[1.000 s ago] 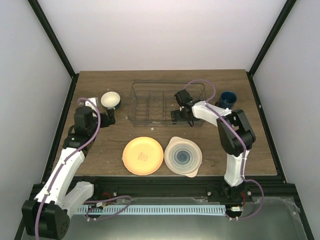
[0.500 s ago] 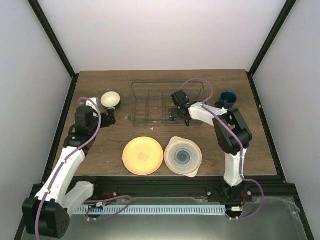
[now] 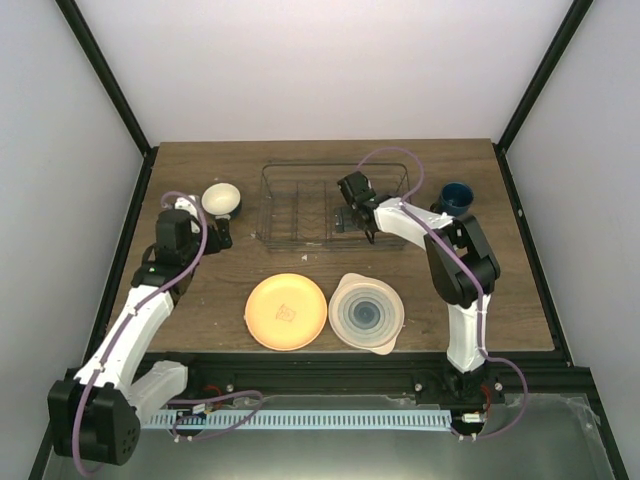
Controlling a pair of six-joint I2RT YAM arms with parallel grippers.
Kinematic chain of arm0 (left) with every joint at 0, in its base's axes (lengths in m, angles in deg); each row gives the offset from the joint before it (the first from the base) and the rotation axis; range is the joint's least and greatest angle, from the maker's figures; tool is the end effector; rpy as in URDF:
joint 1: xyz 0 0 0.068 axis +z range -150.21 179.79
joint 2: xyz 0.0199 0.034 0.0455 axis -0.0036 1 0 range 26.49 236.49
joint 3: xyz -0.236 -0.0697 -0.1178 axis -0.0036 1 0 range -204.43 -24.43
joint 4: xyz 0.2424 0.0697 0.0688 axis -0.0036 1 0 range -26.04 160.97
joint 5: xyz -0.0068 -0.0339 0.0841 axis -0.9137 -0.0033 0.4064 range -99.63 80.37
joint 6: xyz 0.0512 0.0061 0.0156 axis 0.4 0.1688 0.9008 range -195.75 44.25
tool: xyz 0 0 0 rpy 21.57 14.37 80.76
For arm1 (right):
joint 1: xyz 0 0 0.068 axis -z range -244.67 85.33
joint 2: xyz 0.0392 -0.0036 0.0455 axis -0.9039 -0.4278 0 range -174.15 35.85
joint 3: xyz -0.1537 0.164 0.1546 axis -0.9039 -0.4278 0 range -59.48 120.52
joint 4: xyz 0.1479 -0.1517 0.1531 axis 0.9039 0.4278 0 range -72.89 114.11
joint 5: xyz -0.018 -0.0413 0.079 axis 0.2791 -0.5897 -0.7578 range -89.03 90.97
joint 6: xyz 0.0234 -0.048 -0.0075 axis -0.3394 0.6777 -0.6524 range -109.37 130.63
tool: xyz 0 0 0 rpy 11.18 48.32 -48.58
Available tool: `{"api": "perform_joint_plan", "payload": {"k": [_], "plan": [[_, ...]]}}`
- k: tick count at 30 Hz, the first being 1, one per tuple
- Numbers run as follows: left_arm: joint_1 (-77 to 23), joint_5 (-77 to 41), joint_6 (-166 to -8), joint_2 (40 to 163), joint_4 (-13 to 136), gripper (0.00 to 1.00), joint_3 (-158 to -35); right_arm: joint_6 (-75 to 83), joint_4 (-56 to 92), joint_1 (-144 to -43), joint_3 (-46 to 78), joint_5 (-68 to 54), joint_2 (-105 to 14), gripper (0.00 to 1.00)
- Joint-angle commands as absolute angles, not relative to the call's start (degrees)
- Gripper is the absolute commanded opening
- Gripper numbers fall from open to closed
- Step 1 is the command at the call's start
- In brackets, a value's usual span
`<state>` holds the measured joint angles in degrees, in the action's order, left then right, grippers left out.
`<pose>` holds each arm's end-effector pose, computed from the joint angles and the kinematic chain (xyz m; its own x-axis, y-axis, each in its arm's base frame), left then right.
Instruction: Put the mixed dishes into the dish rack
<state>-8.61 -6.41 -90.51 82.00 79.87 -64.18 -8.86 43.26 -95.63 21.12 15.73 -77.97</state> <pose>0.2138 -0.0296 0.2648 -0.5273 -0.1792 -0.8306 -0.0371 0.9814 -0.1882 0.3645 0.2081 0.1777 -0.8245 -0.1185 -0.5533 -0.1178 0.9923 -0.0369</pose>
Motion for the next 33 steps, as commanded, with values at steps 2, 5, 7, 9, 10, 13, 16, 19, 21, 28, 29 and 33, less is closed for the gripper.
{"api": "perform_joint_plan", "payload": {"k": [2, 5, 7, 9, 10, 13, 16, 19, 21, 28, 29, 33], "plan": [[-8.82, -1.6, -89.96, 85.07, 79.08, 1.0, -66.52, -6.91, 44.6, -96.29, 27.59, 18.1, -75.95, 1.0], [-8.82, 2.34, -89.46, 89.03, 80.29, 1.0, -68.97, -5.29, 46.32, -96.36, 31.22, 18.83, -73.94, 1.0], [-8.82, 4.31, -89.06, 92.34, 80.99, 1.0, -71.23, -4.06, 47.27, -96.37, 32.05, 18.85, -71.42, 1.0], [-8.69, 5.71, -89.02, 96.33, 81.57, 1.0, -73.97, -3.2, 48.55, -96.33, 32.05, 18.6, -68.65, 1.0], [-8.54, 6.13, -89.05, 98.58, 81.79, 1.0, -75.27, -3.11, 49.35, -96.32, 31.73, 18.59, -67.24, 1.0], [-6.99, 5.23, -89.77, 105.53, 83.64, 1.0, -80.61, -3.17, 50.97, -96.4, 29.05, 17.6, -62.46, 1.0], [-4.4, 0.91, -91.14, 112.51, 86.66, 1.0, -87.7, -2.63, 49.65, -96.49, 23.45, 16.39, -56.53, 1.0], [-2.18, 0.54, -92.38, 118.47, 90.19, 1.0, -92.94, -1.98, 48.02, -96.49, 17.29, 16.25, -49.81, 1.0], [-0.77, 1.26, -92.18, 121.05, 91.24, 1.0, -94.77, -2.31, 48.14, -96.5, 14.39, 16.22, -46.41, 1.0], [1.64, 0.27, -89.73, 128.78, 94.49, 1.0, -99.56, -4.58, 49.57, -96.49, 6.93, 13.79, -37.97, 1.0], [1.68, 0.25, -89.63, 129.73, 94.53, 1.0, -99.96, -4.85, 49.87, -96.49, 6.38, 13.72, -37.31, 1.0], [1.77, -1.6, -88.89, 133.88, 94.27, 1.0, -101.89, -5.18, 50.88, -96.51, 4.3, 13.84, -35.35, 1.0]]}}
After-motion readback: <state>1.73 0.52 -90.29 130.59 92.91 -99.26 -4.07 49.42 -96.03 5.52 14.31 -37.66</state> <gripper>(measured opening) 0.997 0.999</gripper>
